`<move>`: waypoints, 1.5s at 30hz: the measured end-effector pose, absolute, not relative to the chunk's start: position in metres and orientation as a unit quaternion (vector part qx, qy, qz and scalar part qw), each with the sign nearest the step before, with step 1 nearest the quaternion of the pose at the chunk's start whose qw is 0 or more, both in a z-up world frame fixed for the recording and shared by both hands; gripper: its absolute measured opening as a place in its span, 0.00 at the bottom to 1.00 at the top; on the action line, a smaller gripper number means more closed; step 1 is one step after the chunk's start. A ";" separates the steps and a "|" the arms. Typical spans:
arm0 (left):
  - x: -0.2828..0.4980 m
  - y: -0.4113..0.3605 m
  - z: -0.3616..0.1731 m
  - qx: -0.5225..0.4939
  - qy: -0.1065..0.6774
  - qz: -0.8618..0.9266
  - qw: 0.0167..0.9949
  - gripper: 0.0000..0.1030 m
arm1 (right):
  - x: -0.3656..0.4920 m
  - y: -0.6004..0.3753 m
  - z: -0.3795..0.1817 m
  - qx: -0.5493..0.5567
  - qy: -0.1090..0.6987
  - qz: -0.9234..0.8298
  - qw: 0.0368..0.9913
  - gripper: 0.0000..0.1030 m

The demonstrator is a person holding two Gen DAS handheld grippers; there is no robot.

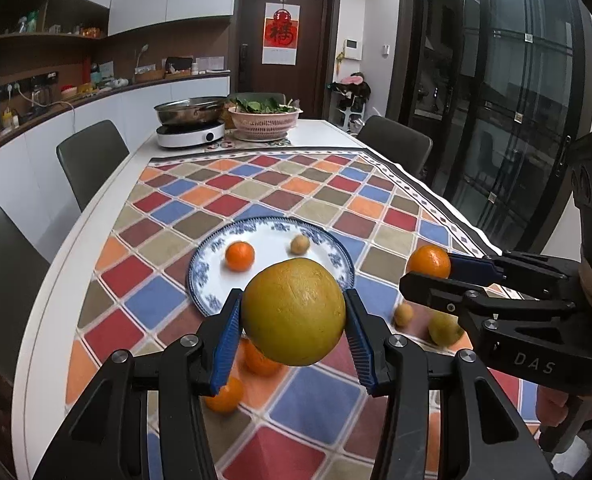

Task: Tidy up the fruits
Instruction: 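Carry the pomelo and tangerine onto the white plate and release both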

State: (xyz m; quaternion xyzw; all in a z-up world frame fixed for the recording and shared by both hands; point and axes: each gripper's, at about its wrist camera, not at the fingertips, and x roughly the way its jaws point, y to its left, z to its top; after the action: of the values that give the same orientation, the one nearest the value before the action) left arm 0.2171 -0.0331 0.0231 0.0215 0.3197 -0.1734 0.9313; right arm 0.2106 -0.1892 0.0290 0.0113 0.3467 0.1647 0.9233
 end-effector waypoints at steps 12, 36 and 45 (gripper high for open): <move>0.280 -0.025 0.016 0.026 0.338 -0.163 0.926 0.47 | 0.274 -0.176 0.036 -0.002 0.349 0.175 0.921 0.35; 0.373 -0.018 -0.055 0.030 0.455 -0.153 0.877 0.47 | 0.378 -0.149 -0.033 -0.014 0.470 0.174 0.865 0.36; 0.387 -0.022 -0.074 0.035 0.481 -0.153 0.862 0.47 | 0.395 -0.154 -0.058 0.005 0.505 0.164 0.847 0.36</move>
State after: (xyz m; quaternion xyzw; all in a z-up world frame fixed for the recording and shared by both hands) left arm 0.3869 -0.0225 -0.0738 0.0348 0.4813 -0.1530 0.8624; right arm 0.3946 -0.1542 -0.0581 0.0051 0.5051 0.1639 0.8473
